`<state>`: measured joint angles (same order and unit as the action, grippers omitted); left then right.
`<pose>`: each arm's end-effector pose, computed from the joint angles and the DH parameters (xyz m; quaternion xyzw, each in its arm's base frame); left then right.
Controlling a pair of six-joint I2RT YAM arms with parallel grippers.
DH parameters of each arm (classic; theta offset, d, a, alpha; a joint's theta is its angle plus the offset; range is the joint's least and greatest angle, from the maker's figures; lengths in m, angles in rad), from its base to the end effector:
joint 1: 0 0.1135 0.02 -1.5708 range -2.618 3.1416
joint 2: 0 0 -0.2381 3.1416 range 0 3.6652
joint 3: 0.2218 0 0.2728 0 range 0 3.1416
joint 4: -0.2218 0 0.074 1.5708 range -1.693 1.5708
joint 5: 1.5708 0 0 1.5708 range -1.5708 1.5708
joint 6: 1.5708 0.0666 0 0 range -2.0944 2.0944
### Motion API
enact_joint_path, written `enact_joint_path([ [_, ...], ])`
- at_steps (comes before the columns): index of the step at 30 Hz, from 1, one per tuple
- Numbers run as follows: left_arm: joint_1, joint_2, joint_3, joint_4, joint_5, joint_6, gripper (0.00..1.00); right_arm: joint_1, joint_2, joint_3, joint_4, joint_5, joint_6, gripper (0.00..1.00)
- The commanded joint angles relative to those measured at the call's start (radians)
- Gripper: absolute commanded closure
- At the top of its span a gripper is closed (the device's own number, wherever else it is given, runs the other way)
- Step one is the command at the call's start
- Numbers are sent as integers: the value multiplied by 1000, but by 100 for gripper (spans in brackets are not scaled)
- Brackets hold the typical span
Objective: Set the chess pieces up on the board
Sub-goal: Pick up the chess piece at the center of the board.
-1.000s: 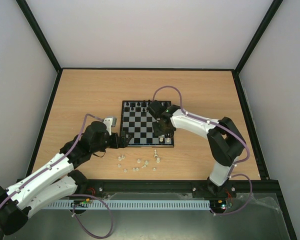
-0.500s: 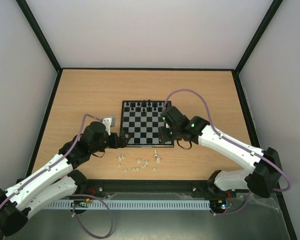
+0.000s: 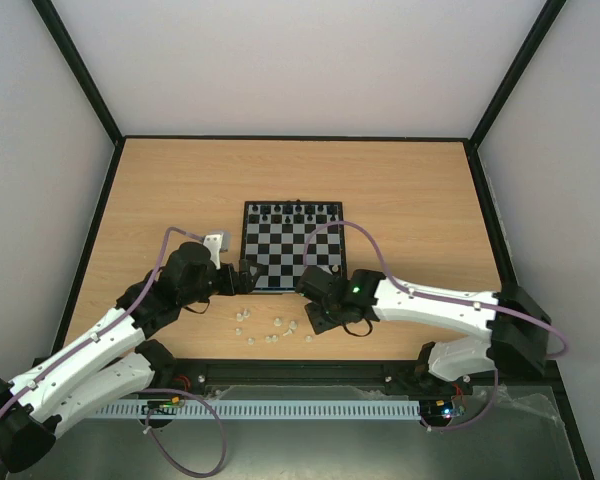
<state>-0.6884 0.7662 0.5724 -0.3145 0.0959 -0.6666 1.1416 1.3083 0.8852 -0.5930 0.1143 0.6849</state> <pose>0.1841 -0.1597 0.2180 0.0337 0.8609 -0.3494 0.3684 0.1315 0.2690 0.1698 -0.2021 0.9388 0.1828 0.2106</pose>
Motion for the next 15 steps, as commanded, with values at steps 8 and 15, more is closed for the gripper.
enact_joint_path([
  [8, 7, -58, 12, -39, -12, -15, 1, 6, 222, 46, 18, 76, 14, 53],
  [15, 7, -64, 6, -40, -9, -12, 1, -1, 280, 57, 49, 64, 1, 66],
])
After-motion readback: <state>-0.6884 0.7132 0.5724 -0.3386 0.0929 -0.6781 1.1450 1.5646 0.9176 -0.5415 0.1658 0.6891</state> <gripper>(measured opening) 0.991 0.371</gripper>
